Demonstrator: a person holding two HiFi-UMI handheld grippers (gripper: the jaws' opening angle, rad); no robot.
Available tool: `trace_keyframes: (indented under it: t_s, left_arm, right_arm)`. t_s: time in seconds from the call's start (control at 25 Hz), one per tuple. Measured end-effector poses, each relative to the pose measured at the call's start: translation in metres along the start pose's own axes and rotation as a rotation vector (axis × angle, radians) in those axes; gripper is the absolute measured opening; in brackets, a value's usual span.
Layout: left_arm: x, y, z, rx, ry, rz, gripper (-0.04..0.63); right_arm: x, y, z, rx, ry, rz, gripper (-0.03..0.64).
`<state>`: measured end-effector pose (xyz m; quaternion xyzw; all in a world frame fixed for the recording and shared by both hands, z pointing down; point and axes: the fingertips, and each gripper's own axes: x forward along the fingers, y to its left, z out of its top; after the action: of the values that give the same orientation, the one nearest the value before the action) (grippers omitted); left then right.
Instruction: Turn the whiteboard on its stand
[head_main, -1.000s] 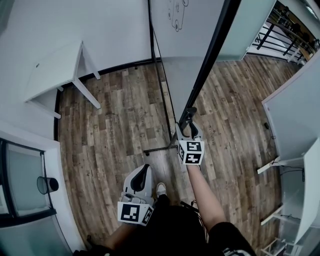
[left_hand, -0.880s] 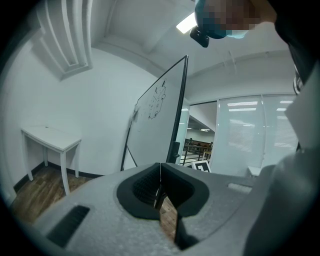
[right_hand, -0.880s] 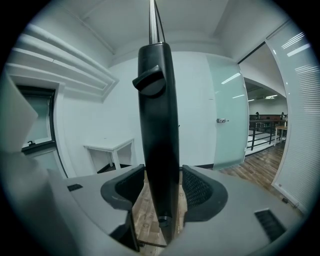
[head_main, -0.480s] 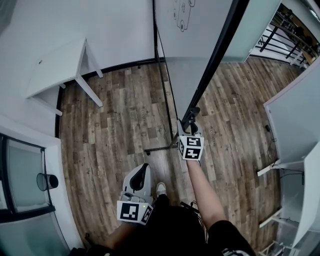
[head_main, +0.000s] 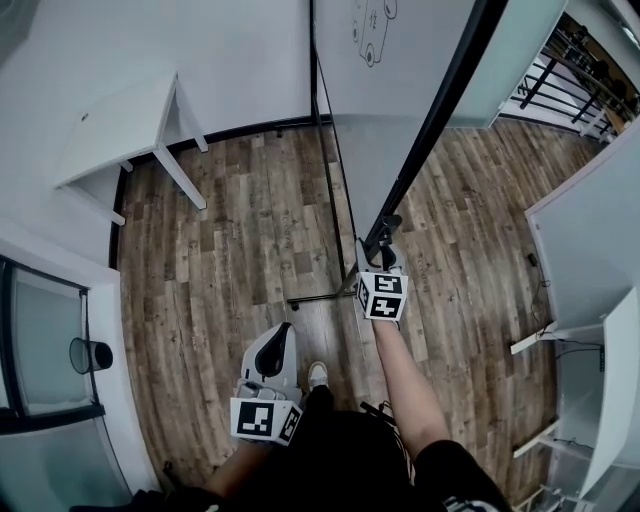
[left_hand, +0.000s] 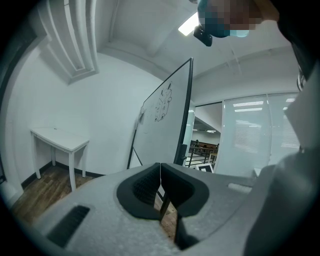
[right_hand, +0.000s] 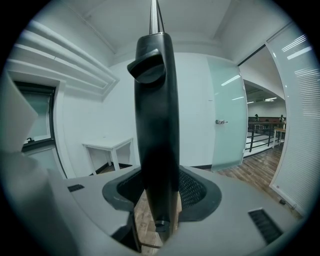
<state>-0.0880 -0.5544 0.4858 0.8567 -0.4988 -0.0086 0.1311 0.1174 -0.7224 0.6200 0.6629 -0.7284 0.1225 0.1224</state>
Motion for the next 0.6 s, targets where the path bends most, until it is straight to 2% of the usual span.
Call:
trace_keyframes:
  t_s: [0.32, 0.6]
  left_arm:
    - [-0.028, -0.014, 0.000, 0.008, -0.020, 0.026, 0.018]
    - [-0.063, -0.046, -0.004, 0.023, -0.040, 0.040, 0.018]
  right_arm:
    - [-0.037, -0.001, -0.015, -0.002, -0.003, 0.009, 0.193]
    - [-0.079, -0.003, -0.032, -0.005, 0.000, 0.022, 0.193]
